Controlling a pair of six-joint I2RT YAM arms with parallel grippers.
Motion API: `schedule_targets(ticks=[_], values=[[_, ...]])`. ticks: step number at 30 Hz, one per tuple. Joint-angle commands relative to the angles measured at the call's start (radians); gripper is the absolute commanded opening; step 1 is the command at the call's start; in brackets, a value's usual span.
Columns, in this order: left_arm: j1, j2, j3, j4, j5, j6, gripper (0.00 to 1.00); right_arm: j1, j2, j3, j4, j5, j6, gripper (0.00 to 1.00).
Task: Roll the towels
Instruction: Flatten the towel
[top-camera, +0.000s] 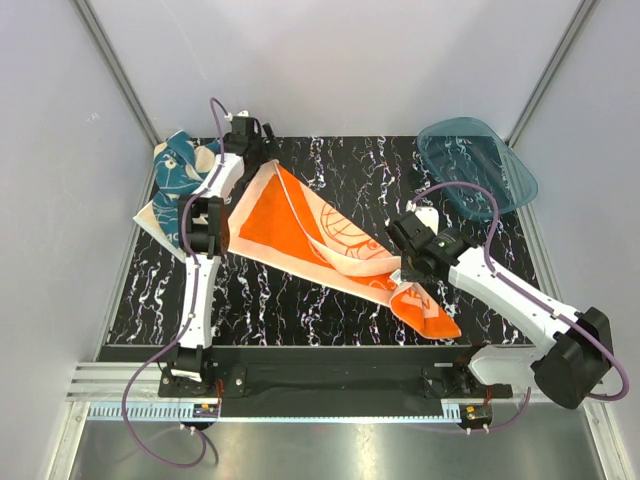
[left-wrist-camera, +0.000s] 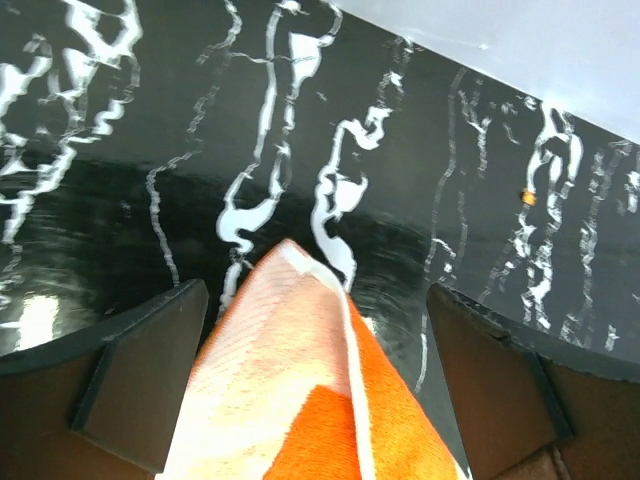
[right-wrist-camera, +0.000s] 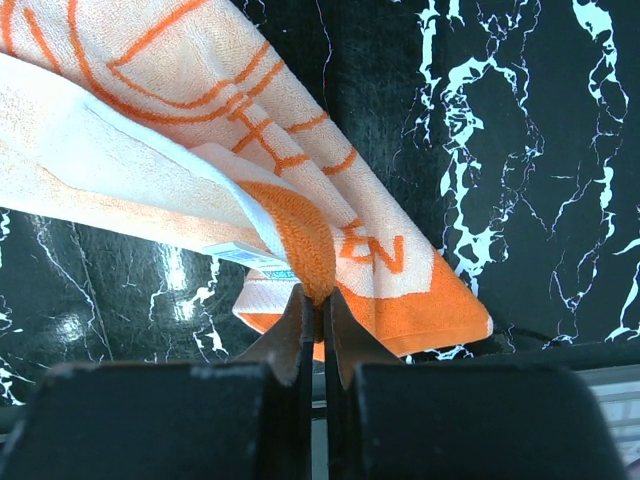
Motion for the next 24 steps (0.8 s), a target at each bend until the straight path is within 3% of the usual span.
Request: schedule_targets(ticks=[1, 4, 9, 12, 16, 19, 21, 22, 24], values=[[-0.011, -0.036, 0.074, -0.016, -0.121, 0.04, 0.99, -0.011, 0.01, -0.001, 0.038, -0.011, -0.027, 0.0], [-0.008, 0.013, 0.134, -0.065, -0.082, 0.039, 0.82, -0.02, 0.017, -0.002, 0.052, -0.024, -0.036, 0.0], [-0.002, 0.044, 0.139, -0.081, 0.007, 0.031, 0.74, -0.031, 0.021, -0.004, 0.061, -0.033, -0.046, 0.0], [-0.005, 0.078, 0.177, -0.102, 0.084, 0.013, 0.74, -0.041, 0.024, -0.012, 0.069, -0.039, -0.056, 0.0], [-0.014, 0.08, 0.161, -0.137, 0.081, -0.009, 0.87, -0.049, 0.021, -0.018, 0.075, -0.048, -0.062, 0.0], [-0.02, 0.083, 0.154, -0.15, 0.089, -0.027, 0.86, -0.054, 0.013, -0.025, 0.083, -0.057, -0.063, 0.0], [-0.023, 0.086, 0.154, -0.168, 0.092, -0.035, 0.75, -0.055, 0.008, -0.03, 0.083, -0.059, -0.062, 0.0], [-0.028, 0.087, 0.154, -0.171, 0.09, -0.036, 0.52, -0.055, 0.004, -0.03, 0.08, -0.062, -0.062, 0.0], [-0.033, 0.087, 0.154, -0.18, 0.084, -0.041, 0.23, -0.057, -0.009, -0.032, 0.076, -0.064, -0.059, 0.0]])
